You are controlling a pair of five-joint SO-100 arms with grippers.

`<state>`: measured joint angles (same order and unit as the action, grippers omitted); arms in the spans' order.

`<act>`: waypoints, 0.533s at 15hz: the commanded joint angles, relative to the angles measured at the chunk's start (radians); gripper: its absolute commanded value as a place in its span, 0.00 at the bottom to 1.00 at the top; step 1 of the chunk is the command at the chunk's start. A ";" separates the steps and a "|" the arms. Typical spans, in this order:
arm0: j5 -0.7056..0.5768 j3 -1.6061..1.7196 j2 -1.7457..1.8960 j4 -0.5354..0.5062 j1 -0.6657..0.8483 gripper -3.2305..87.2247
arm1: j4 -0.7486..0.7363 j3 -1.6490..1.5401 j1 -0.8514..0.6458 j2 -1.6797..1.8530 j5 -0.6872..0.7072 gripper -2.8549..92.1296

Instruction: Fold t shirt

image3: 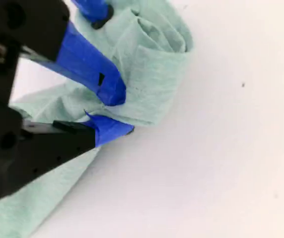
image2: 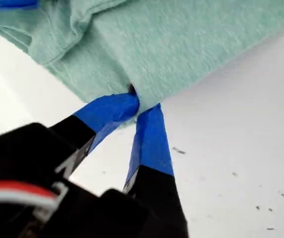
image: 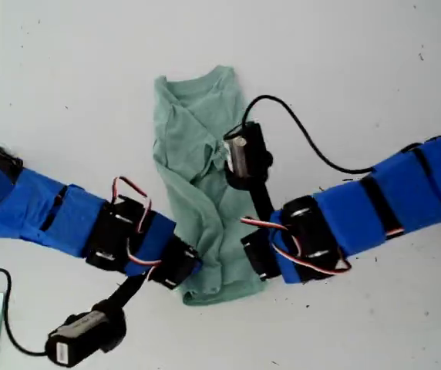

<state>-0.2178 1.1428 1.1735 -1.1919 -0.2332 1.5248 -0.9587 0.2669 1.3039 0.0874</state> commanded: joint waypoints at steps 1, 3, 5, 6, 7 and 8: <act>-0.011 -0.023 0.110 0.023 -0.051 0.03 | 0.002 0.006 0.018 0.120 0.005 0.03; -0.008 -0.023 0.149 0.044 -0.064 0.03 | -0.038 0.000 -0.009 0.155 0.015 0.03; -0.012 -0.009 0.224 0.041 -0.032 0.03 | -0.080 -0.048 -0.086 0.199 0.060 0.03; -0.014 0.026 0.268 0.029 0.011 0.03 | -0.086 -0.048 -0.143 0.202 0.103 0.03; -0.018 0.098 0.324 0.028 0.075 0.03 | -0.100 -0.051 -0.209 0.209 0.158 0.03; -0.038 0.190 0.382 0.044 0.152 0.03 | -0.129 -0.061 -0.279 0.218 0.213 0.03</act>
<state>-0.2301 1.2747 1.4251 -1.1643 -0.1917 1.4312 -1.0278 0.0828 1.4281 0.2332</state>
